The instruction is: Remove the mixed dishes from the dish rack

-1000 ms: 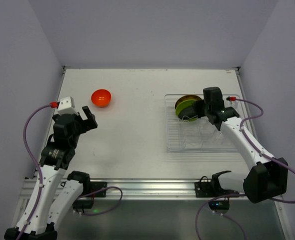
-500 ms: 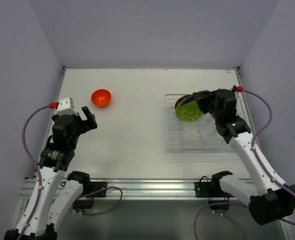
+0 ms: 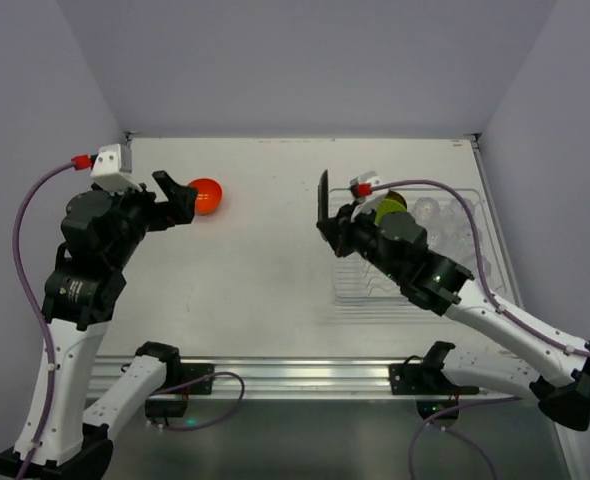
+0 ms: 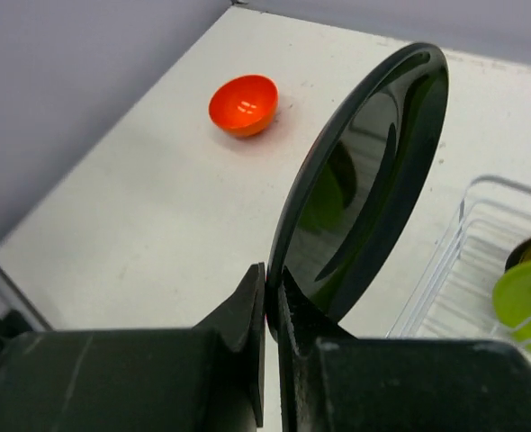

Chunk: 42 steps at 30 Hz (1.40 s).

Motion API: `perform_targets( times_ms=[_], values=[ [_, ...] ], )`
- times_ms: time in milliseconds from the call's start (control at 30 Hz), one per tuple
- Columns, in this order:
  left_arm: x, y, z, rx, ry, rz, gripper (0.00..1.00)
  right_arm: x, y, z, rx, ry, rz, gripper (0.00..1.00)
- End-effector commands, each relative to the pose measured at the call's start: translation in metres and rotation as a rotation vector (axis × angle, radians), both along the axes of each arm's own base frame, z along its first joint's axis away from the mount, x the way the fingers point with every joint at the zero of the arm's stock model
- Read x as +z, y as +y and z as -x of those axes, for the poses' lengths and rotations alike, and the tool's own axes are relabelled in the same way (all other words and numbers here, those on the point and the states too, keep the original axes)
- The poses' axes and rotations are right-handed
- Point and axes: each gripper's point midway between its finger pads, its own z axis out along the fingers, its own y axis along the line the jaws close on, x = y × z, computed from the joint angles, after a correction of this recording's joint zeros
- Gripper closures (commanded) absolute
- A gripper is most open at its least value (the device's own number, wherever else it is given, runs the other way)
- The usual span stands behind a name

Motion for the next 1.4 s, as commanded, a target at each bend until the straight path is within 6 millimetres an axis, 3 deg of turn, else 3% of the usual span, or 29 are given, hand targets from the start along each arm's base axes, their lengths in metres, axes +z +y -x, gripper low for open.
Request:
perform_targets(
  times_ms=[0, 33, 67, 100, 200, 333, 533, 733, 967, 1067, 1100, 1133, 1167, 1200, 1367],
  values=[
    [0.030, -0.053, 0.008, -0.297, -0.023, 0.068, 0.00, 0.003, 0.003, -0.005, -0.031, -0.293, 0.393, 1.00],
    [0.027, -0.068, 0.003, -0.370, 0.003, 0.098, 0.00, -0.002, 0.023, 0.012, 0.025, -0.353, 0.464, 1.00],
    [0.028, -0.086, 0.009, -0.482, 0.020, 0.139, 0.00, -0.017, 0.031, 0.012, 0.056, -0.414, 0.615, 1.00],
    [0.022, -0.093, 0.007, -0.511, 0.042, 0.160, 0.00, -0.027, 0.037, 0.017, 0.080, -0.440, 0.685, 1.00],
    [0.008, -0.101, -0.005, -0.534, 0.105, 0.187, 0.00, -0.040, 0.066, 0.042, 0.178, -0.561, 0.774, 1.00],
    [-0.014, -0.106, -0.007, -0.546, 0.169, 0.174, 0.00, -0.055, 0.085, 0.056, 0.263, -0.645, 0.876, 1.00],
    [-0.072, -0.097, -0.010, -0.449, 0.311, 0.054, 0.00, -0.066, 0.099, 0.049, 0.248, -0.688, 1.027, 1.00],
    [-0.086, -0.108, -0.009, -0.461, 0.338, 0.023, 0.04, -0.069, 0.111, 0.042, 0.242, -0.712, 1.098, 1.00],
    [-0.115, -0.103, -0.015, -0.405, 0.412, -0.052, 0.32, -0.060, 0.122, 0.041, 0.209, -0.751, 1.103, 1.00],
    [-0.117, -0.104, -0.018, -0.398, 0.411, -0.053, 0.57, -0.057, 0.126, 0.043, 0.203, -0.766, 1.097, 1.00],
    [-0.116, -0.104, -0.019, -0.397, 0.410, -0.050, 0.74, -0.059, 0.127, 0.043, 0.207, -0.766, 1.101, 1.00],
    [-0.115, -0.104, -0.020, -0.397, 0.403, -0.047, 0.80, -0.057, 0.127, 0.043, 0.200, -0.766, 1.091, 1.00],
    [-0.114, -0.105, -0.021, -0.396, 0.399, -0.045, 0.95, -0.058, 0.127, 0.043, 0.201, -0.767, 1.085, 1.00],
    [-0.111, -0.106, -0.022, -0.394, 0.387, -0.033, 1.00, -0.056, 0.128, 0.044, 0.199, -0.766, 1.070, 1.00],
    [-0.105, -0.112, -0.024, -0.388, 0.335, 0.036, 1.00, -0.056, 0.130, 0.046, 0.187, -0.766, 0.991, 1.00]
  ],
)
